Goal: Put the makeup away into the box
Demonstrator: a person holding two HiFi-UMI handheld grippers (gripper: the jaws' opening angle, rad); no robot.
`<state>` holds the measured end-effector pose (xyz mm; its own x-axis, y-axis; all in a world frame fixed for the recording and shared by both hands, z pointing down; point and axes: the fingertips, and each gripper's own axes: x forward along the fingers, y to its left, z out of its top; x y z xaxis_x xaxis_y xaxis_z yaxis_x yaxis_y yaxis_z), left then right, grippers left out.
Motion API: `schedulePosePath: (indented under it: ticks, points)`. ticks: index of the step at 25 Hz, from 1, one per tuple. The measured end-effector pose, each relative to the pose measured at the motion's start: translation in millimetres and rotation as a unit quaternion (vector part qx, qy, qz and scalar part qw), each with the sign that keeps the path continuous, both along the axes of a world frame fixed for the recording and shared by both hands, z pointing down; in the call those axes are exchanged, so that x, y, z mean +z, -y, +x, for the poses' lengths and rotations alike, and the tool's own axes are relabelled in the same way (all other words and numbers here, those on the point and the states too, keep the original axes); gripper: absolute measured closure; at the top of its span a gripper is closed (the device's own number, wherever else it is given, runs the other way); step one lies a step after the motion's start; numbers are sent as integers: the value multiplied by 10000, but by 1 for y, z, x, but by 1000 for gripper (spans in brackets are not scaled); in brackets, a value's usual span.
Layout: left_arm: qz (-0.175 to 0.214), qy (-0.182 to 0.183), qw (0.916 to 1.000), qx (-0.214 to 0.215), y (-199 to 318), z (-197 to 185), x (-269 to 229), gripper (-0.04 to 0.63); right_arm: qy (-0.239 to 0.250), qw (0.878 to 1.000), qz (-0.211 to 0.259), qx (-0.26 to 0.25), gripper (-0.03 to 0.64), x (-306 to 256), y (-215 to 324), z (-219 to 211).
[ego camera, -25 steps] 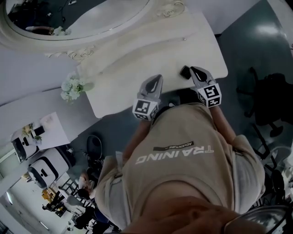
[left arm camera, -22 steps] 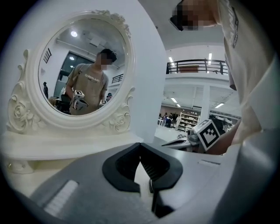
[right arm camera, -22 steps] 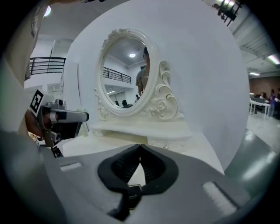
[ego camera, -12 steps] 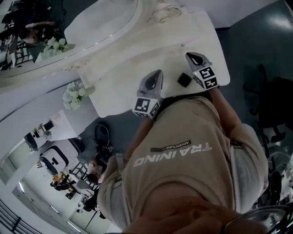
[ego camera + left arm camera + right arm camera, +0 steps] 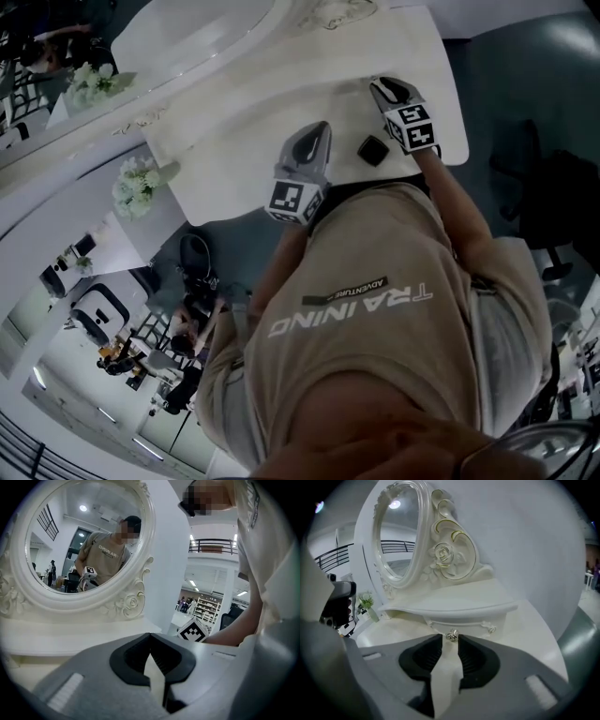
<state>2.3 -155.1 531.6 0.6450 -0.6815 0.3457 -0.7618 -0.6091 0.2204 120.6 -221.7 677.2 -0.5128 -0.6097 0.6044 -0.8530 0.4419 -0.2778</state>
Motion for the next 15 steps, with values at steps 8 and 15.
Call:
schedulePosePath:
  ticks: [8, 15]
  points:
    - [-45, -50, 9999, -102, -16, -50, 5, 588, -300, 9975, -322, 545, 462, 8, 8, -6]
    - [66, -203, 9989, -409, -8, -99, 8, 589, -866, 9944, -359, 487, 497, 19, 13, -20]
